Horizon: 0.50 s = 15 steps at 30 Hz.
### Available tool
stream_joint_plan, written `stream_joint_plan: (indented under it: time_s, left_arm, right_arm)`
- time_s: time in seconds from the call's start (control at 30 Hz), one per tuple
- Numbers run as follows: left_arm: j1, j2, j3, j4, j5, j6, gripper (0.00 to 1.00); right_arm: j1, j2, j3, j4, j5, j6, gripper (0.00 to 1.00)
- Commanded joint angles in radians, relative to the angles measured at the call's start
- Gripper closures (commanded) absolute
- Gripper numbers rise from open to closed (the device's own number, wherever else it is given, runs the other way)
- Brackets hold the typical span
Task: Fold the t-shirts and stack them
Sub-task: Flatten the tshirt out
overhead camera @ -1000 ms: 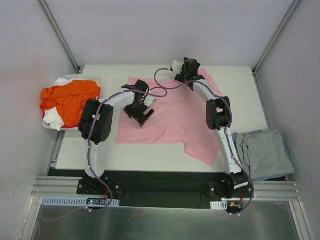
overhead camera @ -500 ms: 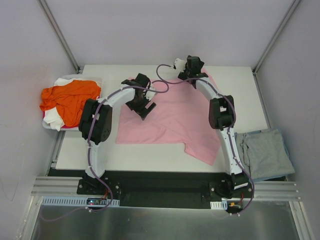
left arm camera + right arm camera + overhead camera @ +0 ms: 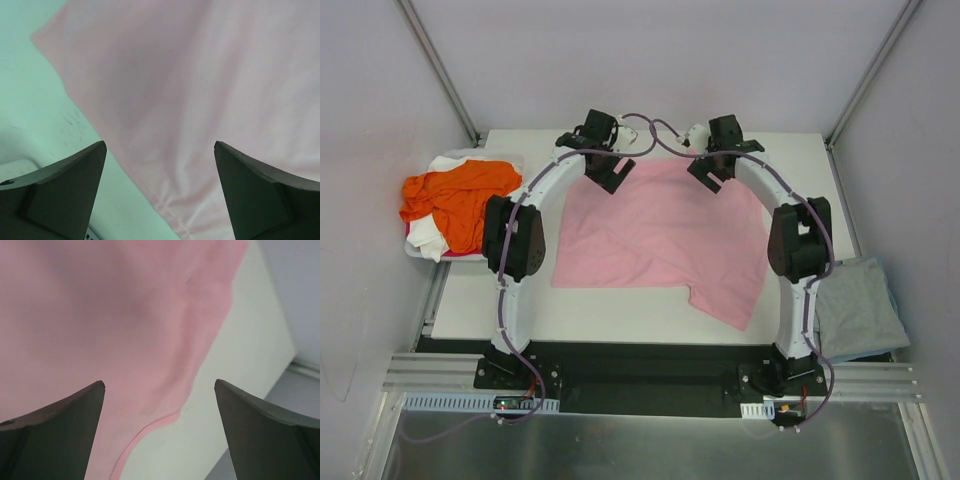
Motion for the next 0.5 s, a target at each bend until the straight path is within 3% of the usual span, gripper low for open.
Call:
stream_joint_plan:
  time_s: [0.0, 0.07, 0.23, 0.37, 0.47]
  left_arm:
    - [0.041, 0.005, 0.044, 0.069, -0.041, -0.012, 0.10]
    - [0.049, -0.030, 0.001, 0.085, -0.038, -0.027, 0.11]
    - [0.050, -0.131, -0.154, 0.169, 0.002, -0.041, 0.10]
    - [0.050, -0.093, -0.119, 0.175, 0.008, -0.035, 0.10]
    - [0.050, -0.033, -0.041, 0.175, -0.009, -0.006, 0.09]
  right_arm:
    - [0.003, -0.179, -0.144, -0.346, -0.197, 0.193, 0.03]
    - [0.002, -0.213, -0.192, -0.429, -0.198, 0.219, 0.03]
    - [0.011, -0.347, -0.420, -0.422, -0.216, 0.229, 0.03]
    - [0.010, -0.338, -0.463, -0.397, -0.213, 0.247, 0.03]
    - [0.005, -0.290, -0.409, -0.369, -0.171, 0.244, 0.03]
